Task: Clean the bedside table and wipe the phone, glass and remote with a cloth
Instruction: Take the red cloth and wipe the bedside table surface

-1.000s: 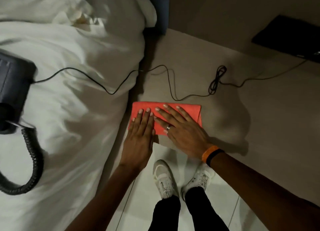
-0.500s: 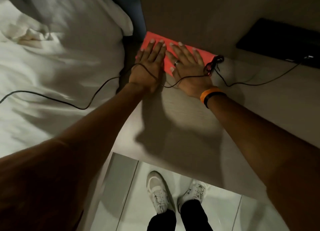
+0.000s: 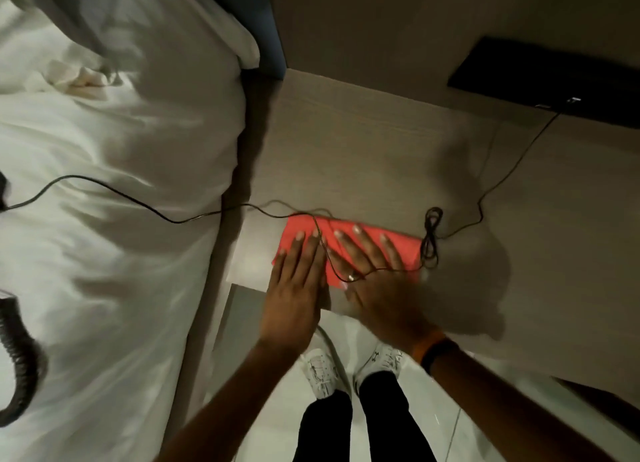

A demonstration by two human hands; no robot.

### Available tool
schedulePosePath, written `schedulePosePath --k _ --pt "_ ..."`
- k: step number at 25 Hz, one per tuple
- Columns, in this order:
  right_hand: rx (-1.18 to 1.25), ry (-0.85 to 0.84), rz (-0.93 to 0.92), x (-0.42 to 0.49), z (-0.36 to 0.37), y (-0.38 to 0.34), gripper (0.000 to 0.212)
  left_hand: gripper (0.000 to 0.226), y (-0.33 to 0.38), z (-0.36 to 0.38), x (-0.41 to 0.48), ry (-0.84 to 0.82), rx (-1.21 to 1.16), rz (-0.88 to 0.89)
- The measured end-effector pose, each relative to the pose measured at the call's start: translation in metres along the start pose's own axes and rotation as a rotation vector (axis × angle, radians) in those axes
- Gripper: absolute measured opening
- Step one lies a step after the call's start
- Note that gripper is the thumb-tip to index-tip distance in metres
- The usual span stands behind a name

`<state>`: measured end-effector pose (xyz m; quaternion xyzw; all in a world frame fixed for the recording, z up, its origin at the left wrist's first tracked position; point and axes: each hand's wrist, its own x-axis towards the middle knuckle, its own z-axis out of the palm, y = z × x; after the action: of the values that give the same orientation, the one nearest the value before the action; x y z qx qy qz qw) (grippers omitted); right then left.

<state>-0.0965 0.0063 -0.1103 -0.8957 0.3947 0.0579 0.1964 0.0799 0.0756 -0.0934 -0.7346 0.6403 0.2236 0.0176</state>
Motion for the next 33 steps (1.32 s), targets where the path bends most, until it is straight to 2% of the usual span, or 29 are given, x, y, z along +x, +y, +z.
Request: schedulePosePath --k 1,3,4,6,9,13,17,21,24,28,30,33 --pt "-0.021 -0.008 -0.049 -0.02 0.011 -0.006 0.062 0.081 0.006 0.01 -0.022 0.045 0.044 -0.003" --pt "-0.048 -0.019 -0.107 -0.06 0.029 -0.013 0.064 0.078 0.014 0.032 -0.061 -0.003 0.023 0.075" --pt "-0.054 -0.01 -0.121 -0.07 0.033 -0.009 0.065 0.077 0.018 0.035 -0.069 -0.064 0.054 0.093" --pt "-0.078 -0.017 -0.108 -0.068 0.034 0.011 0.062 0.08 0.019 0.035 -0.061 -0.055 0.05 0.108" --pt "-0.114 0.025 -0.11 -0.042 0.027 0.036 0.056 0.079 0.029 0.017 -0.024 -0.09 0.09 0.111" --pt "-0.183 0.152 -0.026 0.03 -0.007 0.099 0.058 0.073 0.051 -0.015 0.087 -0.002 0.068 0.172" --pt "-0.229 0.157 0.009 0.082 -0.045 0.161 0.055 0.071 0.08 -0.035 0.172 -0.028 0.126 0.155" --pt "-0.188 0.141 -0.013 0.112 -0.071 0.194 0.054 0.07 0.104 -0.045 0.215 -0.006 0.127 0.127" --pt "-0.179 0.157 0.025 0.105 -0.066 0.195 0.055 0.069 0.116 -0.038 0.215 0.001 0.104 0.078" --pt "-0.169 0.186 0.123 0.074 -0.059 0.206 0.054 0.075 0.134 -0.04 0.213 -0.032 0.152 0.205" --pt "-0.187 0.199 0.172 0.054 -0.051 0.202 0.056 0.076 0.145 -0.036 0.201 -0.054 0.143 0.206" --pt "-0.159 0.222 0.187 0.009 -0.029 0.174 0.061 0.068 0.143 -0.012 0.152 -0.046 0.117 0.233"
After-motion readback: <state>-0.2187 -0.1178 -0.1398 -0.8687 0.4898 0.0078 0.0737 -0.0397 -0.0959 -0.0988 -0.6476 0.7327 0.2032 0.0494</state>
